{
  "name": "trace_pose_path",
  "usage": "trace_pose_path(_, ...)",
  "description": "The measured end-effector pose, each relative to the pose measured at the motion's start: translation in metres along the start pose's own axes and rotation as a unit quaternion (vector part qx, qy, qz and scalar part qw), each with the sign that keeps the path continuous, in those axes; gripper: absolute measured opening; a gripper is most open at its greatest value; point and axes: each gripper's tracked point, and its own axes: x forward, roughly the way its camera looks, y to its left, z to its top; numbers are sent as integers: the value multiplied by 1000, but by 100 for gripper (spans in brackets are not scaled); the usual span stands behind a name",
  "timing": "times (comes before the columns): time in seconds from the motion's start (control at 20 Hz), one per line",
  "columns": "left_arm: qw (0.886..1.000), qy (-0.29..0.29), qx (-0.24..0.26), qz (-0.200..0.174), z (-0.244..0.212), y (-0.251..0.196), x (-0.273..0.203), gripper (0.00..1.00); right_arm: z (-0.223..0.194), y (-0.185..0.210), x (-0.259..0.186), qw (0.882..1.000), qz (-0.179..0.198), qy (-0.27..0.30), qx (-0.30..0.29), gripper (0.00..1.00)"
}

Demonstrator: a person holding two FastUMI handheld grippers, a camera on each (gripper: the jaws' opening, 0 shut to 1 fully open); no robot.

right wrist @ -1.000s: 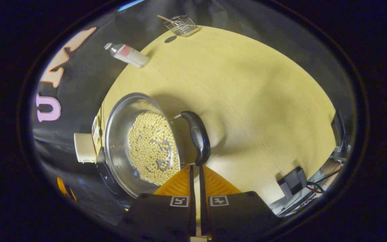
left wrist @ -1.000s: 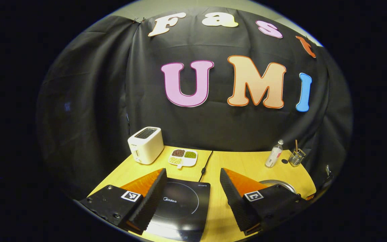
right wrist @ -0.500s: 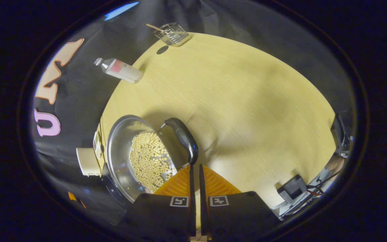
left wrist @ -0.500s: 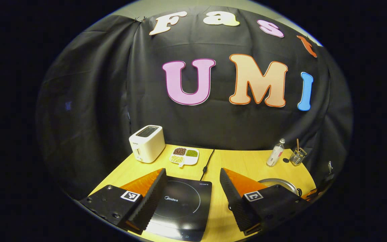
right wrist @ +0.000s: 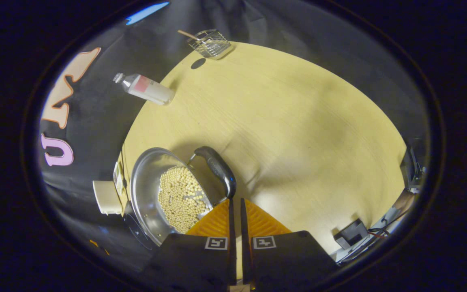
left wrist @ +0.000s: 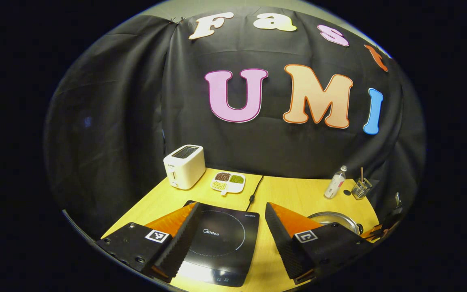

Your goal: First push the handle of the pot to place it horizontally, then grasp the pot with both hands and set it on the induction cooktop.

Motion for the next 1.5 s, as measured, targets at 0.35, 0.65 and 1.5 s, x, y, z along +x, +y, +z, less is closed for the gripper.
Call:
trace_pose_path(0.35, 1000, 1, -2, -5, -3, -1, -11, 96, -3, 3, -7, 1000, 10, -6, -1, 8)
trace_pose_path(0.65, 999, 6, 11, -35, -7, -7, -25, 96, -15, 9, -33, 999, 33, -31, -5, 8)
trace_pose_path(1.5, 992, 29, -6, -125, -45, 6, -90, 95, -112, -5, -151, 985, 59, -138, -87, 18)
